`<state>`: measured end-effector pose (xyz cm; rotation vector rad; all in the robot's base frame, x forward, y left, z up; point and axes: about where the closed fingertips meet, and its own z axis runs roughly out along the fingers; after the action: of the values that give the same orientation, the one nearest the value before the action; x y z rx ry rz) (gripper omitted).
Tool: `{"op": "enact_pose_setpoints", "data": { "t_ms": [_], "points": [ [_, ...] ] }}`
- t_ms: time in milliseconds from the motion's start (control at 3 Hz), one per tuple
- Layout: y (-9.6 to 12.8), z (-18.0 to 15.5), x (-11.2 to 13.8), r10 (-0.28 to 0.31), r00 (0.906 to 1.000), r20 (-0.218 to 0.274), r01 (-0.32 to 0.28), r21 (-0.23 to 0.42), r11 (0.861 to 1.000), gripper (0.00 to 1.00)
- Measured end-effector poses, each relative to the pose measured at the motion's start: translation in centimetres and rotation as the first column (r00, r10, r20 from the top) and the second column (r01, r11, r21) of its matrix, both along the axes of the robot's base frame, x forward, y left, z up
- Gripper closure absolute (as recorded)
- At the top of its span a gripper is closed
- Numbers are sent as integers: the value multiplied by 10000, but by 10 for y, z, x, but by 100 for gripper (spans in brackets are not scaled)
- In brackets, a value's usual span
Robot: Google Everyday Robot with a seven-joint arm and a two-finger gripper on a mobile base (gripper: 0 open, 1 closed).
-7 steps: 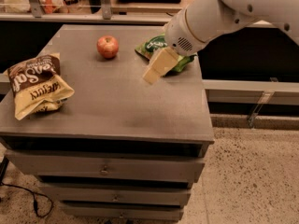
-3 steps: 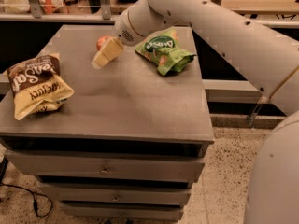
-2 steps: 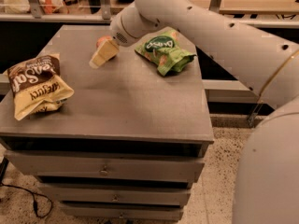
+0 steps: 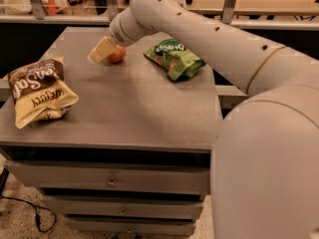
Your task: Move apple near brown chip bag
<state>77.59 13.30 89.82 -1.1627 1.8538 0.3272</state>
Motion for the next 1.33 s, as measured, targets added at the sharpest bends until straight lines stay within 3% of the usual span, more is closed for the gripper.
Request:
{"op": "enact_pose_setpoints", "data": {
  "t_ms": [333,667,1000,1333],
  "points": [
    [-12,-15,31,-511,9943,-939,537,252,9982,0],
    [-21,-29,46,-514,9869,-1528,564,286,9980,0],
    [-27,-41,49,-202,9839,-1778,207,9,9998,0],
    [-30,-46,48,214,9838,-1778,-244,-149,9996,16]
  ]
}}
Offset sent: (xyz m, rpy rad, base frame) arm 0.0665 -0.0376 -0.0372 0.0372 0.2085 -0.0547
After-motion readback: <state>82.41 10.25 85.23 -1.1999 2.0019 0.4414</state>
